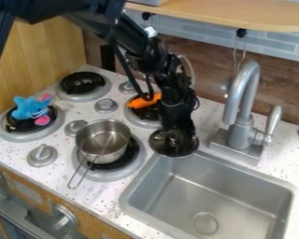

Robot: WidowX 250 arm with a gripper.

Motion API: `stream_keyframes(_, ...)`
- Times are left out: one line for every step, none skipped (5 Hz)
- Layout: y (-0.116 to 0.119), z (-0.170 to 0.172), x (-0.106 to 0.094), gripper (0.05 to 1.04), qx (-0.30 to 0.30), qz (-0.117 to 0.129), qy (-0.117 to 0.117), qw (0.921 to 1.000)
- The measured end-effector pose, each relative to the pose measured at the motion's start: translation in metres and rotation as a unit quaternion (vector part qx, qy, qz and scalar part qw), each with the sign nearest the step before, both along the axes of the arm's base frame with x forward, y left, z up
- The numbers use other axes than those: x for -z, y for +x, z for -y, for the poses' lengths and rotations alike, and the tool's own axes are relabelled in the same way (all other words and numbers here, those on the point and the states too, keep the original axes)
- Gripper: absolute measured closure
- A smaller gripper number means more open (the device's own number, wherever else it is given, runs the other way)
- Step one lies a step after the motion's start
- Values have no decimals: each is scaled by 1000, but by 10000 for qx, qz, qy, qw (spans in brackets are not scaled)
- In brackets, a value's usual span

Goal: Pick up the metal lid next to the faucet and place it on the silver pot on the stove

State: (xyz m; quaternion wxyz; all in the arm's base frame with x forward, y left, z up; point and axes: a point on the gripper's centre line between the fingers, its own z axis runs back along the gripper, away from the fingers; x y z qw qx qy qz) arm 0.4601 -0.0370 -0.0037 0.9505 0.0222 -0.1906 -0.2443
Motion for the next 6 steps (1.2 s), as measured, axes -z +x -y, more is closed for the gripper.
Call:
stream_keyframes(-15,-8,4,137,-241,-263,-98,9993)
stream_keyframes(-20,-11,4,396,-306,-286,-253,9988)
stream_keyframes(-20,-11,3,599,-255,-275,-235,9990)
stream_keyframes(-16,-12,1,747,-266,-199,-226,9992)
stream_keyframes(-12,-12,1,769,-253,-119,-265,9993)
stream_keyframes(-11,-13,1,770,-266,-118,-375,9989)
